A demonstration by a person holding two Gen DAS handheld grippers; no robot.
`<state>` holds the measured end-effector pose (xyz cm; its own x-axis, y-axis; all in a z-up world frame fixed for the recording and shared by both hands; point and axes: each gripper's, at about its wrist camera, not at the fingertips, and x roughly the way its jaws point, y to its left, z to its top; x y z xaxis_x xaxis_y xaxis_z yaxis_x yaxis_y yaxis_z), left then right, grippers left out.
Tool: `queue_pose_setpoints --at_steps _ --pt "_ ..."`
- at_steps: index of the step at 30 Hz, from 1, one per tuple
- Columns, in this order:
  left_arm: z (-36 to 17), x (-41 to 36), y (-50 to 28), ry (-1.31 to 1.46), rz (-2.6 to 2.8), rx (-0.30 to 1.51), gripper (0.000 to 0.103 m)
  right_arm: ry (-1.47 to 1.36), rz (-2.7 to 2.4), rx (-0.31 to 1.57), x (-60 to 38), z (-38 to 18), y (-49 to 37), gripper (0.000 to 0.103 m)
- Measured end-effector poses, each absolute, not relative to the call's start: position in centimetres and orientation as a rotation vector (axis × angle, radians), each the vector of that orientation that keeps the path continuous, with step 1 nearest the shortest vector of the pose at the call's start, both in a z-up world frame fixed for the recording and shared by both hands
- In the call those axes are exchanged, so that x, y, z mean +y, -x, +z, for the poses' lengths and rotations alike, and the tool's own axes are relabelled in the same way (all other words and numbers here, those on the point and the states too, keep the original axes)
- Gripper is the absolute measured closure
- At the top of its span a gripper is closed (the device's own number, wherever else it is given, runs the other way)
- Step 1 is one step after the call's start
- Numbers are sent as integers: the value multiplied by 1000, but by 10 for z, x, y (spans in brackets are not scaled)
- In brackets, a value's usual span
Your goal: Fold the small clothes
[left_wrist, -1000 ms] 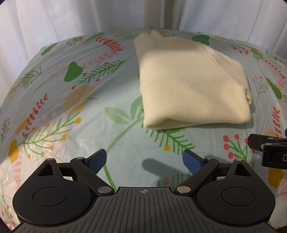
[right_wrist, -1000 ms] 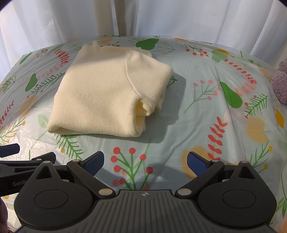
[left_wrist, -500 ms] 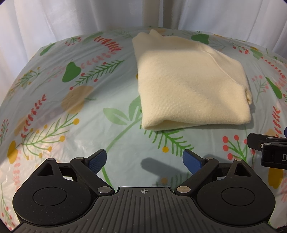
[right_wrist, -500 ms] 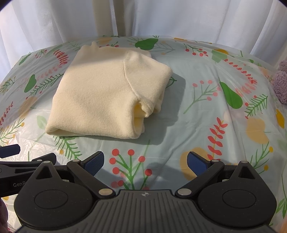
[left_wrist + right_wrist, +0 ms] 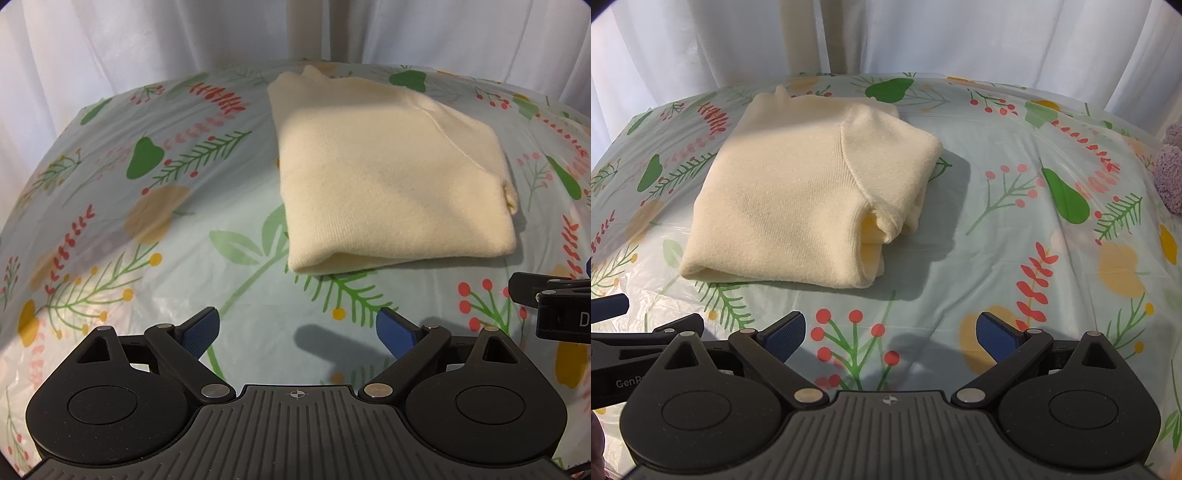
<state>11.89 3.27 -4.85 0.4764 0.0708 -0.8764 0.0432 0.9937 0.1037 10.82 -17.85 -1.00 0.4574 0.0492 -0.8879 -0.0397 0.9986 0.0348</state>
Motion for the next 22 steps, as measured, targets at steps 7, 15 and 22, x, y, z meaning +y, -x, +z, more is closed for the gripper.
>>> queue_pose_setpoints --at_steps 7,15,22 --pt "-50 34 -119 -110 15 1092 7 -6 51 1090 -180 -11 -109 4" --pt "-50 32 -116 -110 12 1099 7 1 49 1086 -177 -9 -107 4" --pt "-49 32 -115 -107 15 1100 7 2 49 1084 -177 -8 -106 4"
